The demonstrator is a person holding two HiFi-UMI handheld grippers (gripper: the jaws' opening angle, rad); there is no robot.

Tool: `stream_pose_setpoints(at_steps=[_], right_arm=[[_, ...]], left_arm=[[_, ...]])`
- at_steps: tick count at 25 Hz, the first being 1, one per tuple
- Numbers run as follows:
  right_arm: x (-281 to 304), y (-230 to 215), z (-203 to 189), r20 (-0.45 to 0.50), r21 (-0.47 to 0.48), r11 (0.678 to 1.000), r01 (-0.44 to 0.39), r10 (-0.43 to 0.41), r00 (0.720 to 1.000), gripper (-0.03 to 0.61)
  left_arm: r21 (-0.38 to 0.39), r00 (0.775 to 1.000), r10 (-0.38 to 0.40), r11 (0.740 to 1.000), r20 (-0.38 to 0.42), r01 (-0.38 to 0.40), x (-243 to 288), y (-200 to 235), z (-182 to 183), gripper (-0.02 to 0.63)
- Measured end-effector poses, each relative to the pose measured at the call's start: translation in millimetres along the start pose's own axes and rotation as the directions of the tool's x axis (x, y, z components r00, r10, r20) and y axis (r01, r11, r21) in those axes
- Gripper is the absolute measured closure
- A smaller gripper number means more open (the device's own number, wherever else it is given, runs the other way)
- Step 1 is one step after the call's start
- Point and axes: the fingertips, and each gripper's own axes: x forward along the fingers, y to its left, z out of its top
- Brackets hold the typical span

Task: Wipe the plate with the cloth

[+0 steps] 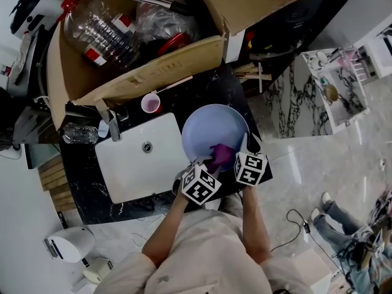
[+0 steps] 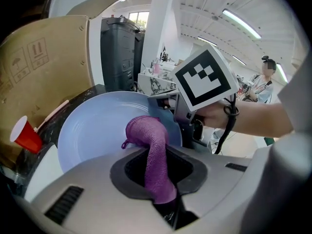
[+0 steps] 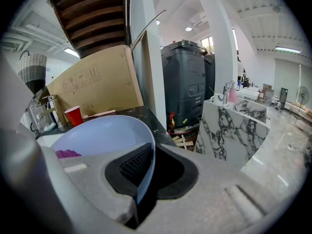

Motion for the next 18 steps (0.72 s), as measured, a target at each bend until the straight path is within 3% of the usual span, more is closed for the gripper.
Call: stream_pose_setpoints(at_steps=[9, 18], right_arm=[[0.9, 1.0, 0.3, -0.004, 0.01, 1.0, -0.015, 0.015, 1.0, 0.548], [0.3, 1.2, 0.4, -0.015, 0.033, 0.998, -0.046, 0.046, 0.999, 0.551]], left_arm=[[-0.006, 0.999, -0.049, 0.999, 0.011, 0.049, 13.1, -9.0, 10.4, 0.555], [-0.007, 0.999, -0.044, 0.999, 0.01, 0.045, 27.1, -7.2, 23.7, 0.554]])
